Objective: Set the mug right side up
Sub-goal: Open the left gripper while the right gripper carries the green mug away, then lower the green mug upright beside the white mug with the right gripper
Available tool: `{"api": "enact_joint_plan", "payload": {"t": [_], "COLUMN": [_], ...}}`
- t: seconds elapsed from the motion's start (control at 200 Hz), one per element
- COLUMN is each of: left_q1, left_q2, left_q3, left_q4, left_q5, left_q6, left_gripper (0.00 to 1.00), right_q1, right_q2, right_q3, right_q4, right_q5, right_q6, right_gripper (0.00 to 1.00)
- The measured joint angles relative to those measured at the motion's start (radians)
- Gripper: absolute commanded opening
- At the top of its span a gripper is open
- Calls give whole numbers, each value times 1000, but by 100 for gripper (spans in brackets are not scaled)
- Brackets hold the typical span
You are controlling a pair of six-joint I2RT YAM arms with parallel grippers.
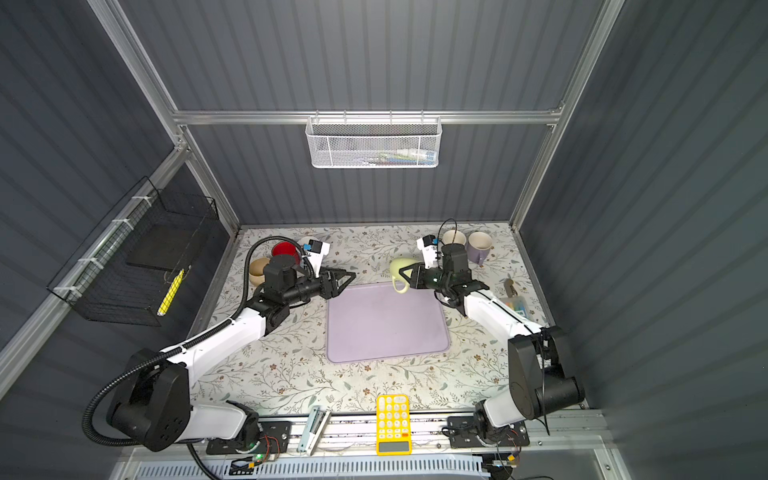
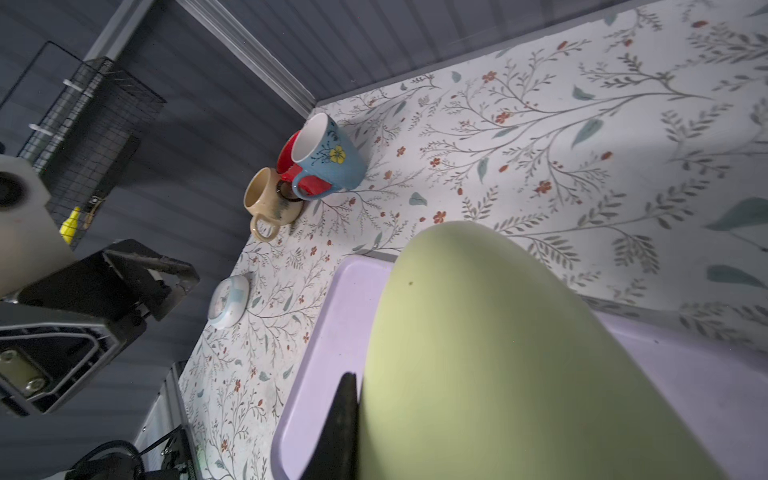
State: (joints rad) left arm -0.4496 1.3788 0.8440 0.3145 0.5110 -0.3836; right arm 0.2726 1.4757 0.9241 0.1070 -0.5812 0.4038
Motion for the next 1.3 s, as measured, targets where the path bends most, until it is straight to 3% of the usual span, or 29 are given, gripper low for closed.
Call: {"api": "enact_joint_plan", "payload": {"t": [0.435, 0.715, 1.301], "left_q1": [6, 6, 6], "left_q2": [-55, -83, -140], "left_q3": [0, -4, -27], "left_q4": [-57, -93, -179], "left_q5": [-23, -40, -71], "left_q6": [40, 56, 89], "left_gripper": [55, 55, 55], "right_q1": [-50, -52, -82], "right_q2": [9, 117, 422], "right_q3": [226, 415, 767], "right_q4": [-340, -520, -727], "right_q5": [161, 232, 340], "right_q6": [-142, -232, -375], "right_gripper": [0, 0, 0]}}
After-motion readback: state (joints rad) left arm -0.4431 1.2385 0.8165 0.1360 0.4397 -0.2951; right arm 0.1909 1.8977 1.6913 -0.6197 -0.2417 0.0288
